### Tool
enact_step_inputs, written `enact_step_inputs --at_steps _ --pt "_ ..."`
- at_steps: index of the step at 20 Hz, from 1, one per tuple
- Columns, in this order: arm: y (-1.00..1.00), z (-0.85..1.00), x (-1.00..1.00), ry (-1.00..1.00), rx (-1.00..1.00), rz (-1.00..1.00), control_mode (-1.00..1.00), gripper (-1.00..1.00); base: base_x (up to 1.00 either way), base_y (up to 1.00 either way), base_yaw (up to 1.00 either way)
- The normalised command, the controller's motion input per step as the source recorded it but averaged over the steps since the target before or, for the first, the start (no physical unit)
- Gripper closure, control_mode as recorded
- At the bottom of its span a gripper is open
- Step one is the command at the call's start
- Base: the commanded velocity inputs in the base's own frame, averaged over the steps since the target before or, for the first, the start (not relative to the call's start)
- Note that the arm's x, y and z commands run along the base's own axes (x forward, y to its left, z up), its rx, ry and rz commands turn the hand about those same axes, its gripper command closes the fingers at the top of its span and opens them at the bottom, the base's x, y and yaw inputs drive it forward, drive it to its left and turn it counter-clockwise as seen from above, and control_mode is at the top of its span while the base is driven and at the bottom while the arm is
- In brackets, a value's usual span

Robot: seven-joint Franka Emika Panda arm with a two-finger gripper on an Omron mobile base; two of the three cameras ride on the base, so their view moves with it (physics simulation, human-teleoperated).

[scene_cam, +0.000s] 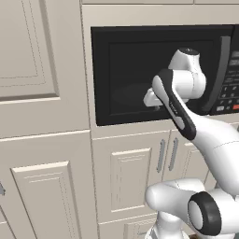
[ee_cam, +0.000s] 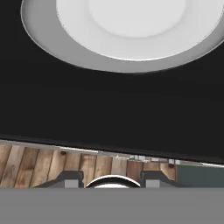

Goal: Pick the corn from the counter and place it in the microwave. Then turn on the microwave.

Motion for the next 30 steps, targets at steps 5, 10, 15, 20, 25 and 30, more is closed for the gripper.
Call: enact_step_inputs --at_steps 5,10,15,20,25,30 --pt "0.0 0.01 -0.1 -0.01 0.0 0.0 -1.0 -1.0 0.0 0.0 0.0" --pt "-0.14 0.06 -0.3 -0.08 0.0 0.0 -1.0 -1.0 0.0 0.0 0.0" --pt "-0.21 0.11 -0.37 -0.14 0.01 -0.02 -1.0 -1.0 0.0 0.0 0.0" --pt "-0.22 0.08 -0.31 -0.14 0.02 -0.05 -1.0 -1.0 0.0 0.0 0.0" --pt "-0.37 0.03 -0.24 -0.11 0.02 -0.04 -1.0 -1.0 0.0 0.0 0.0" --pt "-0.45 0.09 -0.29 -0.1 0.04 -0.03 -1.0 -1.0 0.0 0.0 0.0"
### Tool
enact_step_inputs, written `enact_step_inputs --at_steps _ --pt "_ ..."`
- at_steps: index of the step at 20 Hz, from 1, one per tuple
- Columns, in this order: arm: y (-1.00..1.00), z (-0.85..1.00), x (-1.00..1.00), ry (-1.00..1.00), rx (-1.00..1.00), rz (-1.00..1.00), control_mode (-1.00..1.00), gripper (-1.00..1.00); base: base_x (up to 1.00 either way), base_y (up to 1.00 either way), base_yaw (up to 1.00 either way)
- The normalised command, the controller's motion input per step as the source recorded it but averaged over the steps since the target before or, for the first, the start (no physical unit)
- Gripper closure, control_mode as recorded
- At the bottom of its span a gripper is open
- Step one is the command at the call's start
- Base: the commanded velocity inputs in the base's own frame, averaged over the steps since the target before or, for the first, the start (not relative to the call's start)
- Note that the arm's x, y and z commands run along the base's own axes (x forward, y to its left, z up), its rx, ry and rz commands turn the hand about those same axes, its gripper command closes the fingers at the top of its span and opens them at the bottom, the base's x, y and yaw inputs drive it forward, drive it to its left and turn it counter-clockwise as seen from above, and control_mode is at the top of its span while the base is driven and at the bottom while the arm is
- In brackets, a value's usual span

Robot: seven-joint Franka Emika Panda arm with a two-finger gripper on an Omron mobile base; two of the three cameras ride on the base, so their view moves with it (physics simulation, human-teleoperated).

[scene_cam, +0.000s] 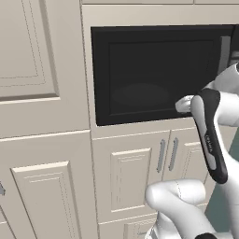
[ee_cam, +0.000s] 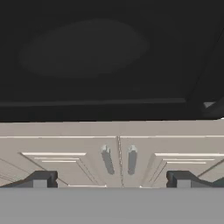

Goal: Pick the corn from the counter and place it in the microwave. Then turn on the microwave.

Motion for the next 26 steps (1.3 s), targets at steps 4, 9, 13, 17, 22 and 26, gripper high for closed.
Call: enact_step_inputs --at_steps 4,9,13,17,22,26 --pt "-0.44 0.1 -0.27 -0.07 0.06 -0.02 -1.0 -1.0 0.0 0.0 0.0" --pt "-0.38 0.12 -0.27 -0.05 0.05 -0.02 -1.0 -1.0 0.0 0.0 0.0" --pt "-0.33 0.11 -0.23 -0.04 0.04 -0.01 -1.0 -1.0 0.0 0.0 0.0" --pt "-0.29 0.06 -0.19 -0.03 0.04 0.0 -1.0 -1.0 0.0 0.0 0.0" --pt "-0.15 0.08 -0.08 -0.01 0.03 0.0 -1.0 -1.0 0.0 0.0 0.0" --pt "-0.09 0.13 0.0 -0.04 0.0 0.01 -1.0 -1.0 0.0 0.0 0.0"
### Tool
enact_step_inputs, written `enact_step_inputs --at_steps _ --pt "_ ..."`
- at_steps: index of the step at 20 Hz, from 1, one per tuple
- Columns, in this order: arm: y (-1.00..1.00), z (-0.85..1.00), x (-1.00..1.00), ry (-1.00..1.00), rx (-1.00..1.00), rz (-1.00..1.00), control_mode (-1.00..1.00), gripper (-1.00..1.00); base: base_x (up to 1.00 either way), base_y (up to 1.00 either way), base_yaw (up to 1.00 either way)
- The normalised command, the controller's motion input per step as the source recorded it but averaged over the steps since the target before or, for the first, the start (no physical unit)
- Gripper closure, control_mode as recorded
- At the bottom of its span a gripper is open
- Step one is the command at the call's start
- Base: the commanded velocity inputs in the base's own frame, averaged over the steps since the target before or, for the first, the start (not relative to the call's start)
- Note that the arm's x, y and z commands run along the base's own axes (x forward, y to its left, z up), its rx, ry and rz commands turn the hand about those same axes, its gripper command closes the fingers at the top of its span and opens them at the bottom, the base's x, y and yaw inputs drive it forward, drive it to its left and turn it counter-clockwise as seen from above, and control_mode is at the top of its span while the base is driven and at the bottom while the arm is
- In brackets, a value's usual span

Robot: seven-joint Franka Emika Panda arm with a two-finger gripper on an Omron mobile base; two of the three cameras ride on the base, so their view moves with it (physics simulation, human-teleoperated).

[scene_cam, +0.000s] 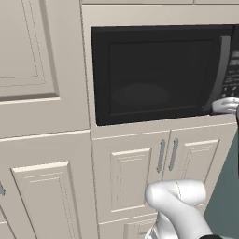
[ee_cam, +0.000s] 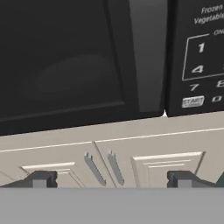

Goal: Pick the corn from the counter and place it in the microwave. Then turn on the microwave.

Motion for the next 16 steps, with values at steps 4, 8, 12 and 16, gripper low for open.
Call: enact_step_inputs --at_steps 4,8,12,16 --pt "-0.14 0.18 0.0 -0.03 0.0 0.0 -1.0 -1.0 0.0 0.0 0.0" --pt "-0.12 0.19 0.0 -0.02 0.0 0.0 -1.0 -1.0 0.0 0.0 0.0" --pt "-0.09 0.19 0.0 -0.01 0.0 0.0 -1.0 -1.0 0.0 0.0 0.0" --pt "-0.07 0.22 0.01 -0.01 0.0 0.0 -1.0 -1.0 0.0 0.0 0.0"
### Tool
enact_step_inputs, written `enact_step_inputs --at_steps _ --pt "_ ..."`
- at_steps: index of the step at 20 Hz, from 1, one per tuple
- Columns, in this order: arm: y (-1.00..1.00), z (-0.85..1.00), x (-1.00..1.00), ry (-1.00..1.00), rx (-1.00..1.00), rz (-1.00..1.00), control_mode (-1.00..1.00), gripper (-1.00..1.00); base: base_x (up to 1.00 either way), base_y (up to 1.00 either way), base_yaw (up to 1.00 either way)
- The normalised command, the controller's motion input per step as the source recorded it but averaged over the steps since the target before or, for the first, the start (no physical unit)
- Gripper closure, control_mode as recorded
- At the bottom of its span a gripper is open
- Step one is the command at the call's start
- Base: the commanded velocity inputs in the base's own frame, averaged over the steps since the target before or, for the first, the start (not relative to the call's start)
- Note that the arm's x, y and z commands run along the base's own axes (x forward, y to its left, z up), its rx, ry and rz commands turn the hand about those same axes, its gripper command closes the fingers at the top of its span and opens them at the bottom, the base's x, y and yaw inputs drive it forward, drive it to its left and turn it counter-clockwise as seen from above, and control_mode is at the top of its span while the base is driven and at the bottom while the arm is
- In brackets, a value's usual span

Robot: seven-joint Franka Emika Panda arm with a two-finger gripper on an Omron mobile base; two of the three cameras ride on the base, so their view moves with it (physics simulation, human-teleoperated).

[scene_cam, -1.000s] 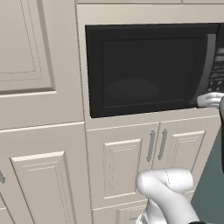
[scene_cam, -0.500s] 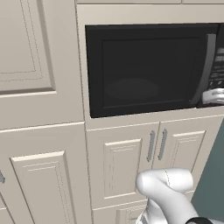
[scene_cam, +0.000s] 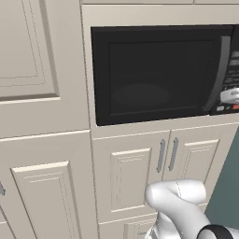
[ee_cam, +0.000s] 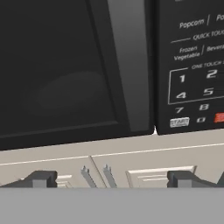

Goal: Pick the corn from the counter and place it in the microwave. Then turn on the microwave.

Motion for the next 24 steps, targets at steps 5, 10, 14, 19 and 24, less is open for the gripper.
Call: enact_step_inputs --at_steps 5,10,14,19,24 --pt "-0.02 0.19 0.03 0.0 0.0 0.0 -1.0 -1.0 0.0 0.0 0.0" --pt "0.0 0.09 0.11 0.0 0.0 0.0 -1.0 -1.0 0.0 0.0 0.0" --pt "0.0 0.06 0.11 0.0 0.0 0.0 -1.0 -1.0 0.0 0.0 0.0" --pt "0.0 0.02 0.15 -0.01 0.0 0.0 -1.0 -1.0 0.0 0.0 0.0" --pt "0.02 0.0 0.21 -0.04 -0.03 0.0 -1.0 -1.0 0.0 0.0 0.0"
